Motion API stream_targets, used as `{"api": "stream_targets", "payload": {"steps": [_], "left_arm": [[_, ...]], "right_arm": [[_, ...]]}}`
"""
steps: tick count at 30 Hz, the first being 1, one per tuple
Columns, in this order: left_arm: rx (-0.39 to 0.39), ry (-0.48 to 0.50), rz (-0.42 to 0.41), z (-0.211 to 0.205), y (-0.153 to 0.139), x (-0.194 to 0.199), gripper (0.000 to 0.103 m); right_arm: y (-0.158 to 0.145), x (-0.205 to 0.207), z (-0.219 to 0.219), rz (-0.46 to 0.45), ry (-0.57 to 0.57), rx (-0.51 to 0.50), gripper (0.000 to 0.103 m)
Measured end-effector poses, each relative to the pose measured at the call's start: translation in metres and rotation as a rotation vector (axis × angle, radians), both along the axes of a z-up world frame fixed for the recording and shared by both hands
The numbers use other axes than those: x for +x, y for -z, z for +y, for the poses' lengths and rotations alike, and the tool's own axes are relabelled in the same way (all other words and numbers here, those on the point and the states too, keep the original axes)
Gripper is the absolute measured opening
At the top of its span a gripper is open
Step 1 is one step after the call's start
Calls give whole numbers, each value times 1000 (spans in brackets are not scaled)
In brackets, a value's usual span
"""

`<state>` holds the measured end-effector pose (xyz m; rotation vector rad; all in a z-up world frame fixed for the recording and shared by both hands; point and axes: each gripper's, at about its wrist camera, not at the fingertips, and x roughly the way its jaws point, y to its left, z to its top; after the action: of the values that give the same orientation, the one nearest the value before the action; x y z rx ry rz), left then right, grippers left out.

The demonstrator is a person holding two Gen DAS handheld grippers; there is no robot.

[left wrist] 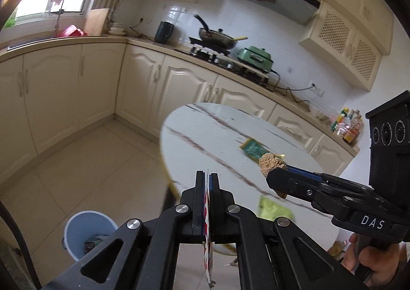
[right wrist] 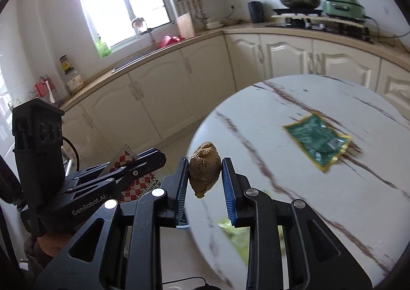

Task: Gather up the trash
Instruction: 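Lift the packet and nut and carry them over the blue bucket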

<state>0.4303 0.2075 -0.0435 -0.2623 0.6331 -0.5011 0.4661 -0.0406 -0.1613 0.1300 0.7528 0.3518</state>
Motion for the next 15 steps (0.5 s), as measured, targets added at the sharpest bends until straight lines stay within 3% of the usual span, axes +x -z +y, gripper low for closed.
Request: {"api": "stream_targets", "payload": {"steps": [4, 8, 12, 15], "left_arm": [[54, -122, 48, 72, 24, 0, 0], [81, -225, 153, 133, 70, 15, 0], [113, -294, 257, 166, 120, 41, 0], [77, -332, 344, 178, 157, 69, 0]], "right_arm": [[28, 38, 77, 48, -144, 39, 25], [82, 79, 150, 140, -243, 31, 25], [145, 118, 196, 235, -279, -38, 25], [194, 146, 213, 307, -271, -81, 25]]}}
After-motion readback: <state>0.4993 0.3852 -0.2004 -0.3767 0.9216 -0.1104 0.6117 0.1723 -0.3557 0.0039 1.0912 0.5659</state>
